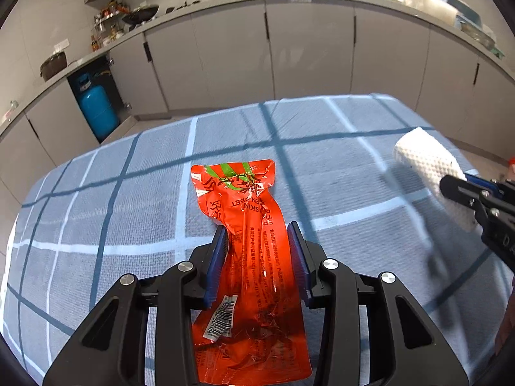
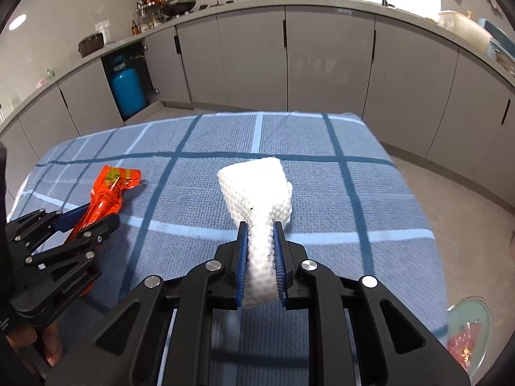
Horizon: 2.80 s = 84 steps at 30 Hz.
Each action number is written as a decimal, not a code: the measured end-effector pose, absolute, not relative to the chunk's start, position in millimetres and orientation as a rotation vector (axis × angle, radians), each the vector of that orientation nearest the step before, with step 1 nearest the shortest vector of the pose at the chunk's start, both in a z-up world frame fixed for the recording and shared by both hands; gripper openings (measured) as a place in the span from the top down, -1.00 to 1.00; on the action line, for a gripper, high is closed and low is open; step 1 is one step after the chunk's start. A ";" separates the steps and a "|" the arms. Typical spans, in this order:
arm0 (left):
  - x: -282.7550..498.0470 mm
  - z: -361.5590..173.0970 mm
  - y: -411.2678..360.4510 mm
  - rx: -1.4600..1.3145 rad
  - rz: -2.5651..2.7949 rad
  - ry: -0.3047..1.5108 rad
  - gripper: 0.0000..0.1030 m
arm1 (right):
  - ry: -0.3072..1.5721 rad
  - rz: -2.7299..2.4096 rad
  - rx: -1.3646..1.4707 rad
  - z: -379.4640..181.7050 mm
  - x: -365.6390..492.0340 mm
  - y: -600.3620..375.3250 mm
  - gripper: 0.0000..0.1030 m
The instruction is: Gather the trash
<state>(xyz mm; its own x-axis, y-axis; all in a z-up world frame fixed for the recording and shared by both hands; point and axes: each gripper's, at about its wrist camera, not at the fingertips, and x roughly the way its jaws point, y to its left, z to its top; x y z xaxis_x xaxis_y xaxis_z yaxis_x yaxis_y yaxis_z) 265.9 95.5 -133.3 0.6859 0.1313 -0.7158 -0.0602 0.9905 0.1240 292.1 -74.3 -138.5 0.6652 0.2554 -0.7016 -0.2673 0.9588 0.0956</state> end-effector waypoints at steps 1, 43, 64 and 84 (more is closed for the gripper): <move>263.7 -128.9 91.7 0.094 0.099 0.801 0.24 | 0.783 0.293 -0.010 -135.7 287.4 -77.0 0.67; 203.0 -92.5 -185.4 0.330 -0.418 0.711 0.24 | 0.704 -0.104 0.214 -130.6 152.0 -332.6 0.66; 198.2 -121.7 -254.3 0.350 -0.540 0.743 0.22 | 0.756 -0.178 0.266 -165.2 159.0 -390.2 0.64; 185.2 -105.0 -234.1 0.351 -0.514 0.674 -0.47 | 0.702 -0.204 0.360 -155.9 136.1 -397.2 -0.12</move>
